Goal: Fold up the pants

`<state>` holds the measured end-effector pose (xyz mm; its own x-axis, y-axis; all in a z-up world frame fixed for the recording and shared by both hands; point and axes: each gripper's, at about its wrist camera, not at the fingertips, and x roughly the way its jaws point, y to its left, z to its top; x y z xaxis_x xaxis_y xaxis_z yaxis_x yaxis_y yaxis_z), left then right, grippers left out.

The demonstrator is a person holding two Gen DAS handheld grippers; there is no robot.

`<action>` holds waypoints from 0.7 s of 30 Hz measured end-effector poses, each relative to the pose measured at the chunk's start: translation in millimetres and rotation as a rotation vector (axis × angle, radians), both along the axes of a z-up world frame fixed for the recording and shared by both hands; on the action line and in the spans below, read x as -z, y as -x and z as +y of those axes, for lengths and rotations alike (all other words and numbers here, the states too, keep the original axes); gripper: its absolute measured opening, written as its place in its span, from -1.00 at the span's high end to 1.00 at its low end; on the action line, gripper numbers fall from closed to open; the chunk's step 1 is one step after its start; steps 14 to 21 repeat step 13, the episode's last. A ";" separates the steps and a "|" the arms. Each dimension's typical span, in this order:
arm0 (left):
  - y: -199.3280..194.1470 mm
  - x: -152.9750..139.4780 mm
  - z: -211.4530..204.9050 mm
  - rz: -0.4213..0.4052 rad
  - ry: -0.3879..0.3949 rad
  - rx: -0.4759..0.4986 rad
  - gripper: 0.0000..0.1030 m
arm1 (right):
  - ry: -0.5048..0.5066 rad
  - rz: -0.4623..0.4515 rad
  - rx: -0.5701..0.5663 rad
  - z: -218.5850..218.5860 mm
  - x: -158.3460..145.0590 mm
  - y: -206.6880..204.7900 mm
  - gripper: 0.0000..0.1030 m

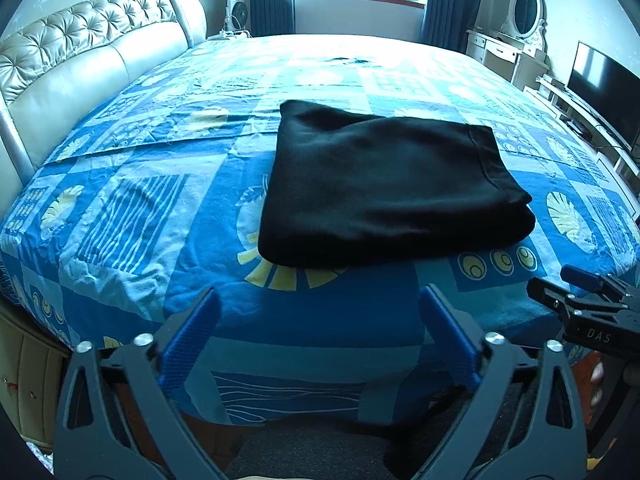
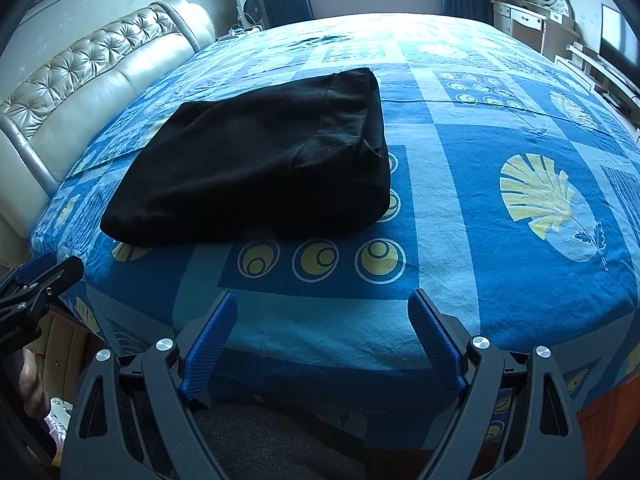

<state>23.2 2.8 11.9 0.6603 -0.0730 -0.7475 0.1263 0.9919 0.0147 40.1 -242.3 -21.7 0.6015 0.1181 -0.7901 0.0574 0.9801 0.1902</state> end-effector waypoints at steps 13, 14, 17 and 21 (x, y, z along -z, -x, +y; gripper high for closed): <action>-106.7 -43.3 85.2 -0.138 0.009 -0.178 -0.95 | -0.110 -0.096 -0.001 -39.0 -48.7 -60.4 -0.69; -106.7 -43.3 85.2 -0.138 0.009 -0.178 -0.95 | -0.110 -0.096 -0.001 -39.0 -48.7 -60.4 -0.69; -106.7 -43.3 85.2 -0.138 0.009 -0.178 -0.95 | -0.110 -0.096 -0.001 -39.0 -48.7 -60.4 -0.69; -106.7 -43.3 85.2 -0.138 0.009 -0.178 -0.95 | -0.110 -0.096 -0.001 -39.0 -48.7 -60.4 -0.69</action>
